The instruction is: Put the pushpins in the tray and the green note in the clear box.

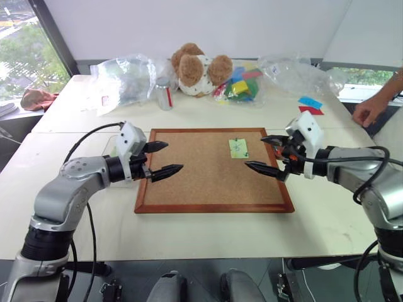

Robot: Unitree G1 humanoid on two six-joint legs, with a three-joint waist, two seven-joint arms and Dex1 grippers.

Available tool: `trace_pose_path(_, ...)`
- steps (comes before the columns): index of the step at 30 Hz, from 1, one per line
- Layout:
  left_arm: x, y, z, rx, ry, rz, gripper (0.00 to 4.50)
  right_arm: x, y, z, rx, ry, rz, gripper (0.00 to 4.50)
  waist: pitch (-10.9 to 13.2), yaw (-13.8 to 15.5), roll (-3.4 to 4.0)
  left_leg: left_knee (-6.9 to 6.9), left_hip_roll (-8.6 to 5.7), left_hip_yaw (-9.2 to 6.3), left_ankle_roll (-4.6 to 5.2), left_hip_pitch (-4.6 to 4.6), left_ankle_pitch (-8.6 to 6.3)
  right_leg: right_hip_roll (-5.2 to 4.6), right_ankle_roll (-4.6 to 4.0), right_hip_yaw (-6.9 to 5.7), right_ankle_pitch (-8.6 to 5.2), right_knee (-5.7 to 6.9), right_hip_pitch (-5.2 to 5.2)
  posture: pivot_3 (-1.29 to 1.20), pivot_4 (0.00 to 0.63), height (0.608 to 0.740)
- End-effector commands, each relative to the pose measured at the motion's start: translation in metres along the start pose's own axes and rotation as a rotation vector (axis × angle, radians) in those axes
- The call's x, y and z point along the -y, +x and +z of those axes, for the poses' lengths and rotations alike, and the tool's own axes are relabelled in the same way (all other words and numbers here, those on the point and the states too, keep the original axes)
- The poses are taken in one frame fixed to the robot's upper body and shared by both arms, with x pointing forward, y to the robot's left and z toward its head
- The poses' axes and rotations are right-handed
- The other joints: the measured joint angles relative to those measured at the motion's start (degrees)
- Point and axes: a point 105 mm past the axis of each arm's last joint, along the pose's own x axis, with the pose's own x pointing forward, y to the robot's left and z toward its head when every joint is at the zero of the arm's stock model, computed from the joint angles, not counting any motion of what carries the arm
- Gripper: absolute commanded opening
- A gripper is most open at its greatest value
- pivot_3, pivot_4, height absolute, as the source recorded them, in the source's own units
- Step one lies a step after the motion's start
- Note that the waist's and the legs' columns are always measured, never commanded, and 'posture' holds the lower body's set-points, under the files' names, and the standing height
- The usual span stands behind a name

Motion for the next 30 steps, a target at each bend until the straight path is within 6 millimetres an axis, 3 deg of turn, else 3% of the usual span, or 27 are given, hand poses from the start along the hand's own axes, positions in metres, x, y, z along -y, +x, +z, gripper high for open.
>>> trace_pose_path(1,-0.0063,-0.0057,0.0135,0.048,0.037,0.046,4.46,0.003,0.0003,0.0088,0.029,-0.032,-0.016,4.5,0.0,0.0,0.0,0.0,0.0,0.0,0.0,0.0,0.0,0.0,0.0,0.0,0.0,0.0,0.0,0.0,0.15,0.74)
trace_pose_path(7,0.0006,-0.0039,0.0184,0.063,0.02,0.018,4.46,0.0024,0.0036,0.0076,0.03,-0.029,-0.013,4.5,0.0,-0.01,0.0,0.0,0.0,0.0,-0.01,0.0,0.0,0.0,0.0,0.0,0.0,0.0,0.0,0.0,0.15,0.74)
trace_pose_path(30,-0.0063,0.0014,0.0084,0.037,0.022,0.073,4.46,0.0023,0.0057,0.005,0.031,-0.025,-0.019,4.5,0.0,0.0,0.0,0.0,0.0,0.0,-0.02,0.0,0.01,0.0,0.0,0.0,0.0,0.01,0.0,0.0,0.15,0.74)
